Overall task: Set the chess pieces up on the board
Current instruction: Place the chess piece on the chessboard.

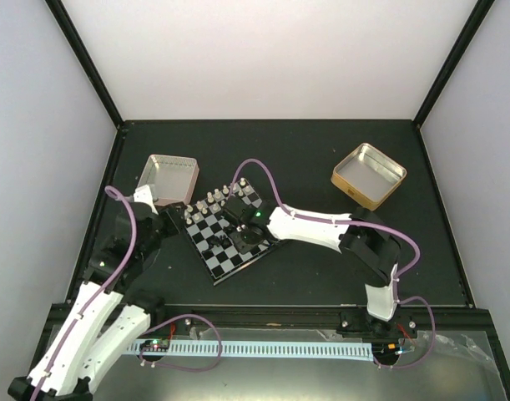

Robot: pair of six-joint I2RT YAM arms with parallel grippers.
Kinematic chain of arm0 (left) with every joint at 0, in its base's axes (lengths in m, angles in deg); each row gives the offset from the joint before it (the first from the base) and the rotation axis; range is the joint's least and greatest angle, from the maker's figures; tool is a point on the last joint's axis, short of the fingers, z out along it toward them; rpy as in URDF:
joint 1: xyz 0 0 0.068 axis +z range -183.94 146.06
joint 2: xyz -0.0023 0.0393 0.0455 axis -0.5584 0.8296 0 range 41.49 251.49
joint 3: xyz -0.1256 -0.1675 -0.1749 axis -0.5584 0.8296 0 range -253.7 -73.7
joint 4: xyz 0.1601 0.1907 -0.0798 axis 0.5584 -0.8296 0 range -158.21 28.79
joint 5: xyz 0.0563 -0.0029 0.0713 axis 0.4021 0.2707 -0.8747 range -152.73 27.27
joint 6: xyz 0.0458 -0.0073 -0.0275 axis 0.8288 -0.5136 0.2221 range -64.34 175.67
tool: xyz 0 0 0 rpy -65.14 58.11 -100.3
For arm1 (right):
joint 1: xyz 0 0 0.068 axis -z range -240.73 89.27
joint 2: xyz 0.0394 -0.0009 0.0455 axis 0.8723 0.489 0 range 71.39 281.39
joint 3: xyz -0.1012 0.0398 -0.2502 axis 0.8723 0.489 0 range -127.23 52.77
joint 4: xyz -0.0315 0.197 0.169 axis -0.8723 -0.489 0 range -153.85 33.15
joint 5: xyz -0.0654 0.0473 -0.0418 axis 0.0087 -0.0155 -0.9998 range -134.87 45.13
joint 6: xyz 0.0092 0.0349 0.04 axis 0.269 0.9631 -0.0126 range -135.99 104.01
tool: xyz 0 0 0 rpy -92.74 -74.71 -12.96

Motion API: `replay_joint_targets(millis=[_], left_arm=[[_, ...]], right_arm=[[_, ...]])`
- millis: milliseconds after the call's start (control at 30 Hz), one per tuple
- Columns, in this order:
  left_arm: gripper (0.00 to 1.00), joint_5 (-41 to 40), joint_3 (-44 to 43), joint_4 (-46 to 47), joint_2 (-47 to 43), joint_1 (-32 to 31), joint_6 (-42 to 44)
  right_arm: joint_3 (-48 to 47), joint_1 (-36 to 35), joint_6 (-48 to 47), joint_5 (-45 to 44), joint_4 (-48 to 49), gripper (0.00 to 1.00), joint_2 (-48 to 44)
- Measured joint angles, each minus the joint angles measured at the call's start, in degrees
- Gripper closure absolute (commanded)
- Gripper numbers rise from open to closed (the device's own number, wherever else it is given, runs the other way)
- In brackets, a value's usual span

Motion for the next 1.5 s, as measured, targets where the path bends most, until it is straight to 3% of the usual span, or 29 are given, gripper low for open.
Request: replay_joint_targets(millis=[767, 1033, 1500], left_arm=[[0.46, -0.13, 1.42, 1.03, 4.20, 0.00, 0.52], [0.45, -0.07, 1.49, 1.03, 4.20, 0.00, 0.52], [0.44, -0.20, 1.49, 2.27, 5.84, 0.00, 0.48]], right_arm=[[-1.53, 0.04, 1.31, -2.29, -2.40, 0.90, 3.69], [-1.95, 0.11, 2.16, -2.58, -3.13, 0.72, 4.04], [-5.53, 2.93, 1.57, -0.31, -2.67, 0.65, -1.09]])
